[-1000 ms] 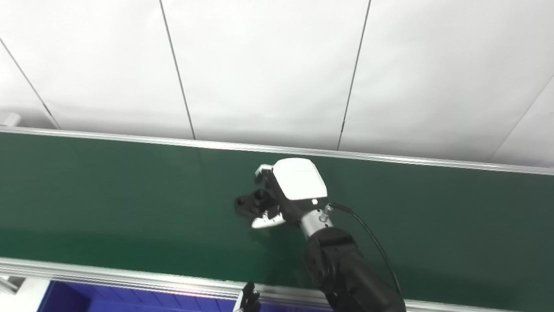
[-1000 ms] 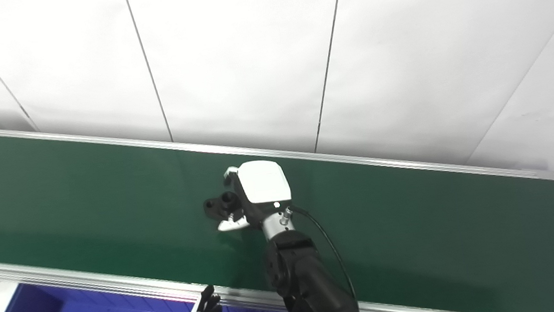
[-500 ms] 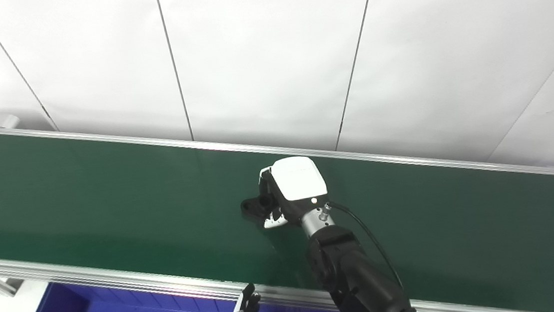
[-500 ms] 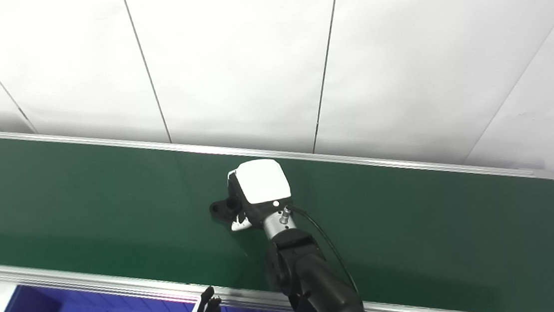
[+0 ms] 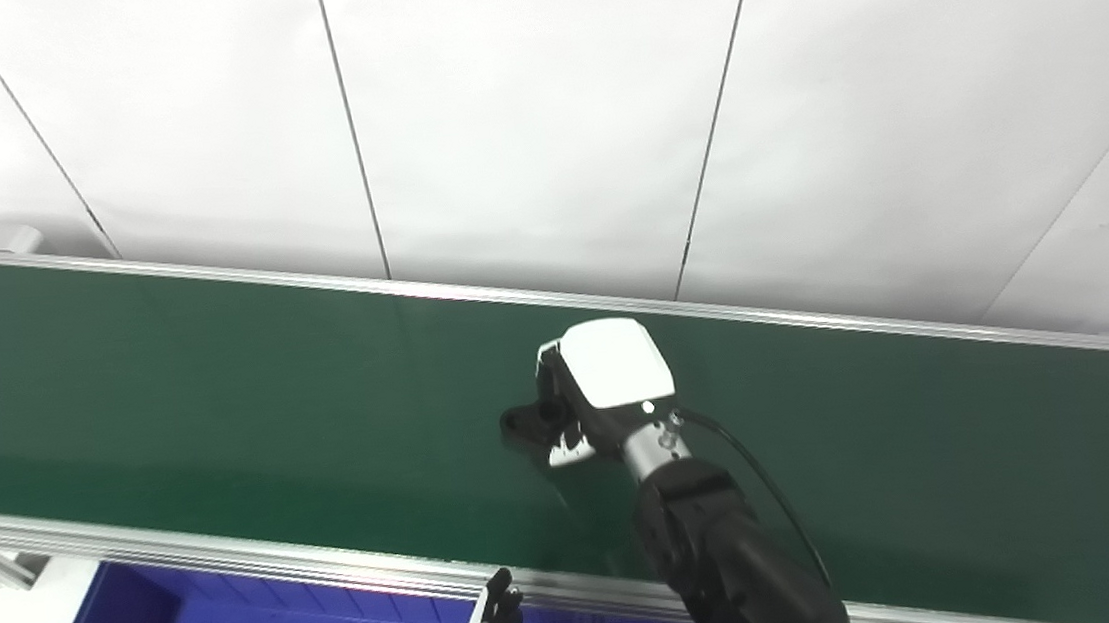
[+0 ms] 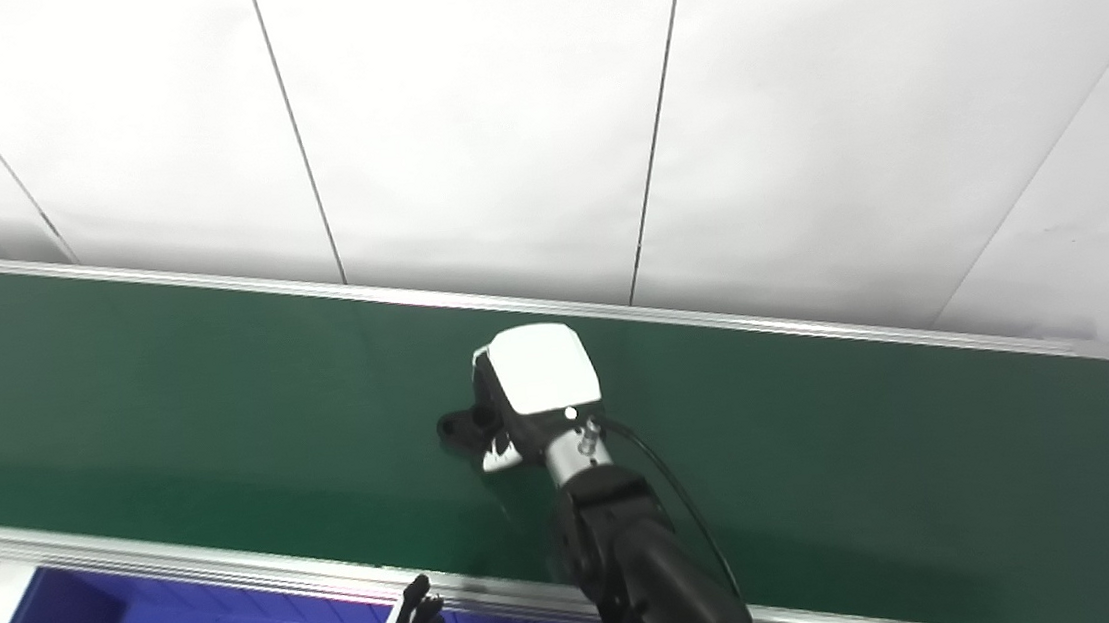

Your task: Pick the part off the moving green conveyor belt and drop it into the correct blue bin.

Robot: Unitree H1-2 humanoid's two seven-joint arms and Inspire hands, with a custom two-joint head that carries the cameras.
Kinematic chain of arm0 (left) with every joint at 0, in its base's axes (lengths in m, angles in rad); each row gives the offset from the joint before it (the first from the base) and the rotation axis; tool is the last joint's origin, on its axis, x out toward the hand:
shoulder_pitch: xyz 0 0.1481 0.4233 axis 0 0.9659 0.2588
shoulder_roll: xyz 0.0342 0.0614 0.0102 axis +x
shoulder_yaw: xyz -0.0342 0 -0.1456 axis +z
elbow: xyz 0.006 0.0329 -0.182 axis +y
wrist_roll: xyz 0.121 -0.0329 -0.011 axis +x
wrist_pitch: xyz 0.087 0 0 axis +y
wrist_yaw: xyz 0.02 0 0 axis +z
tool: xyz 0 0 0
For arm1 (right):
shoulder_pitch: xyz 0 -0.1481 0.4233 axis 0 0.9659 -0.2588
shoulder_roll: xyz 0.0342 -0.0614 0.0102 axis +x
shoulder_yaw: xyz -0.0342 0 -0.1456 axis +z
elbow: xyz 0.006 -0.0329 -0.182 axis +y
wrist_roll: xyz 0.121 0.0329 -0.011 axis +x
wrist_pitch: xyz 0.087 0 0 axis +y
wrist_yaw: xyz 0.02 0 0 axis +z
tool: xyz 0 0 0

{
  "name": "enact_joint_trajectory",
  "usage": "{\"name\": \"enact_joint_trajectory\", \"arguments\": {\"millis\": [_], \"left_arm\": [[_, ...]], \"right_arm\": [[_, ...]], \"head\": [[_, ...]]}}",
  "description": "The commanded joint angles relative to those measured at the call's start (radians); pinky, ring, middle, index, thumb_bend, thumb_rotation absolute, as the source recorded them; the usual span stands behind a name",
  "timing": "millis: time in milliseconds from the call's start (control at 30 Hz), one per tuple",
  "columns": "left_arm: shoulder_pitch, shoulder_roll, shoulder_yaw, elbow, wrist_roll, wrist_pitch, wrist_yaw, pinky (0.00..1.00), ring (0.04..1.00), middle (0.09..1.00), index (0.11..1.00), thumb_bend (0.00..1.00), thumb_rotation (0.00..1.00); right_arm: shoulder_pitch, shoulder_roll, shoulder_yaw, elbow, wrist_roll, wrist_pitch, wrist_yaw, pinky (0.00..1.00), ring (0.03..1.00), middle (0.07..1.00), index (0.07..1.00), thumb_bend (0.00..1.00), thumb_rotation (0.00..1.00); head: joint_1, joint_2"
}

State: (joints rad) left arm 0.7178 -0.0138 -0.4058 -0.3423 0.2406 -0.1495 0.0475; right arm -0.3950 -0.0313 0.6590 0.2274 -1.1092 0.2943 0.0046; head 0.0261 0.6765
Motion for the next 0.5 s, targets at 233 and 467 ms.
{"name": "enact_joint_trajectory", "arguments": {"millis": [233, 467], "left_arm": [[0.018, -0.017, -0.032, -0.112, -0.064, 0.041, -0.030, 1.00, 0.967, 0.982, 1.000, 0.59, 1.00], [0.011, 0.021, 0.006, -0.186, -0.100, 0.106, -0.053, 1.00, 0.985, 0.977, 1.000, 0.61, 1.00]], "right_arm": [[0.076, -0.094, -0.021, -0.453, -0.016, -0.063, 0.083, 0.12, 0.192, 0.471, 0.486, 0.53, 0.00], [0.159, -0.183, -0.071, -0.682, -0.043, -0.093, 0.205, 0.13, 0.189, 0.470, 0.486, 0.53, 0.00]], "head": [[-0.133, 0.064], [-0.249, 0.140]]}}
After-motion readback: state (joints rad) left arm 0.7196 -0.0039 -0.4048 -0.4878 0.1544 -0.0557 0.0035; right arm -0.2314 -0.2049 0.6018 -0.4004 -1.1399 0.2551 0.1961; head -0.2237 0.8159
